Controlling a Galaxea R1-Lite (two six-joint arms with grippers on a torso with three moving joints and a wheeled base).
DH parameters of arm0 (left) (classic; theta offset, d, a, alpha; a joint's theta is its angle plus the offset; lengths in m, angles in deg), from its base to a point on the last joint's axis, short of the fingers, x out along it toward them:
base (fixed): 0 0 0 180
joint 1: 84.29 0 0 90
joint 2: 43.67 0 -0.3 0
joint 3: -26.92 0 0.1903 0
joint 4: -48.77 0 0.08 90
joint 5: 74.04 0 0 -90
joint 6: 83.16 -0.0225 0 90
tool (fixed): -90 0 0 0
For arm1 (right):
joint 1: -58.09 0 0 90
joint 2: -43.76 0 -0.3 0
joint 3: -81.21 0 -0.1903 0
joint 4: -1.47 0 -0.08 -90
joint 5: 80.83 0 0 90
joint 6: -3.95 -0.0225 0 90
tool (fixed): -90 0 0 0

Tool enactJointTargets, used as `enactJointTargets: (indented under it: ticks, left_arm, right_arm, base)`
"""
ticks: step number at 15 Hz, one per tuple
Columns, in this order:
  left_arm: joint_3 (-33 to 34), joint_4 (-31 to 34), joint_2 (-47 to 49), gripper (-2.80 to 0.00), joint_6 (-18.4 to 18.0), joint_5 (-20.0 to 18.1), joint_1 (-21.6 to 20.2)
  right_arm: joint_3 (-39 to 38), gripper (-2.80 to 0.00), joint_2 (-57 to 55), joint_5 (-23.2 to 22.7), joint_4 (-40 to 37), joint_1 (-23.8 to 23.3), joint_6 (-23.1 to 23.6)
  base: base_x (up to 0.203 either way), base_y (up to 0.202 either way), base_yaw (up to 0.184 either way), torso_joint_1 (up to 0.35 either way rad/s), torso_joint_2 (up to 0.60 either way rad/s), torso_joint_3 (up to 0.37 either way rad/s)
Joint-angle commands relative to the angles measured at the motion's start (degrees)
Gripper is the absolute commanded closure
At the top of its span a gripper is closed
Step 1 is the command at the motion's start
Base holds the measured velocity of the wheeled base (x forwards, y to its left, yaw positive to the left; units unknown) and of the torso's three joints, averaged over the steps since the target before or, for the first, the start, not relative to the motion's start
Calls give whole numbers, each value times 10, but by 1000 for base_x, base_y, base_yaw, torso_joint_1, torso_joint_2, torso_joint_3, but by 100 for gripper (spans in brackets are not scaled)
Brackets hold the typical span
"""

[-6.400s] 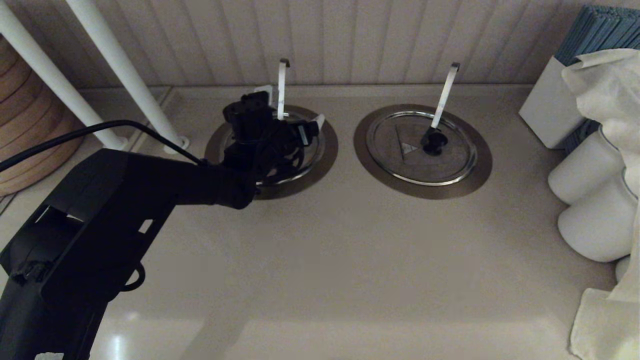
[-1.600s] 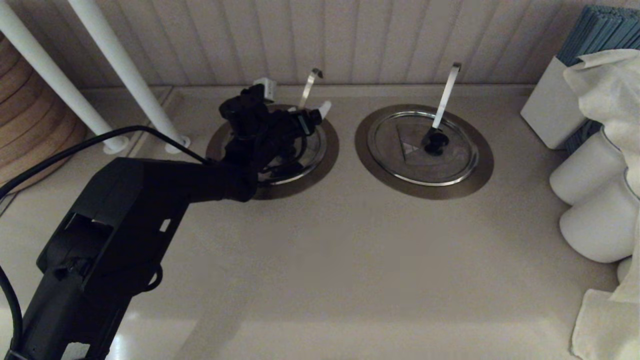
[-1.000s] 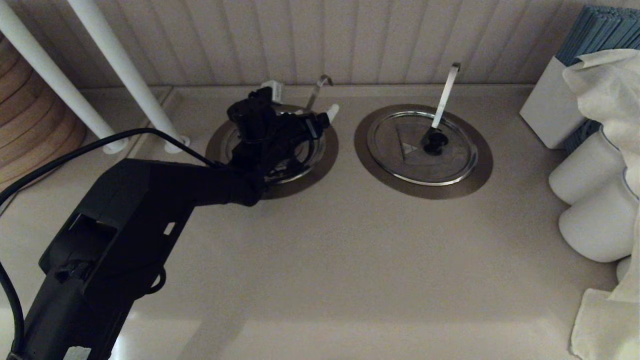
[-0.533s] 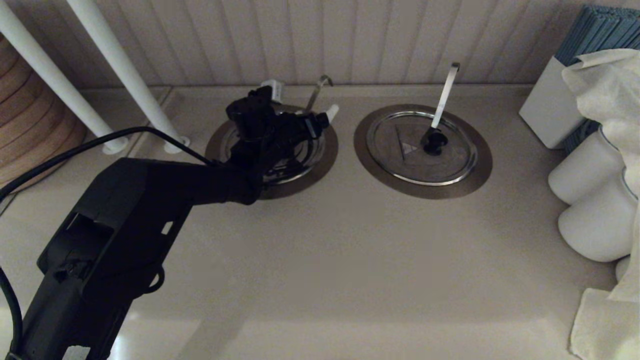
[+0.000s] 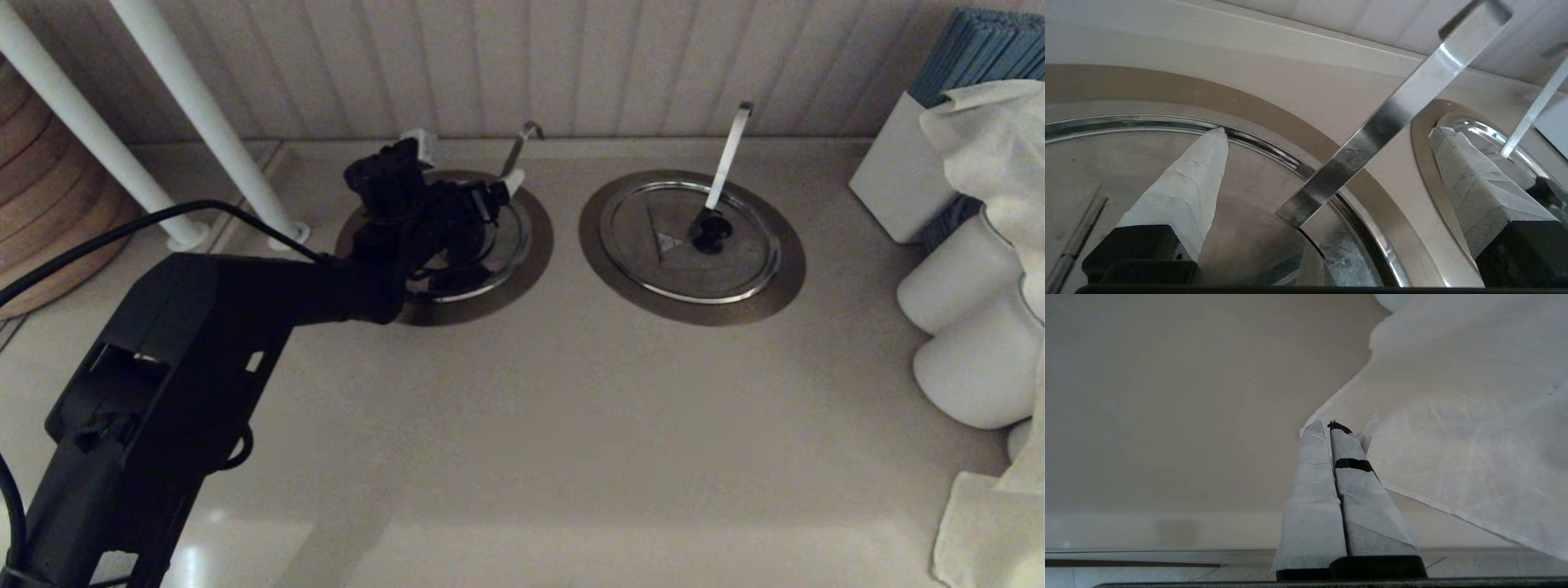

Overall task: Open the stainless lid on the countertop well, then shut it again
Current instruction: Put the spoon in the groove

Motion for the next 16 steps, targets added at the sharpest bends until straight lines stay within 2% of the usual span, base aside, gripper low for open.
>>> enactJointTargets:
  ticks: [1,5,11,13,16]
  left_arm:
    - [0,-5,-4,-280,1,-2,-4]
    - [0,-9,-15,-280,1,0,-5]
    - [9,-3,-83,-280,11,15,-6]
    - [15,42,-104,-280,13,23,-5]
    - [8,189,-122,-280,13,12,-4]
  right_arm:
    - [0,0,1,0,0,0,0]
    - [0,0,0,0,0,0,0]
    - [0,0,0,0,0,0,0]
    - [0,0,1,0,0,0,0]
    - [0,0,0,0,0,0,0]
  base:
    - [0,0,0,0,0,0]
    - [0,0,0,0,0,0]
    - [0,0,0,0,0,0]
    - [0,0,0,0,0,0]
    - [0,0,0,0,0,0]
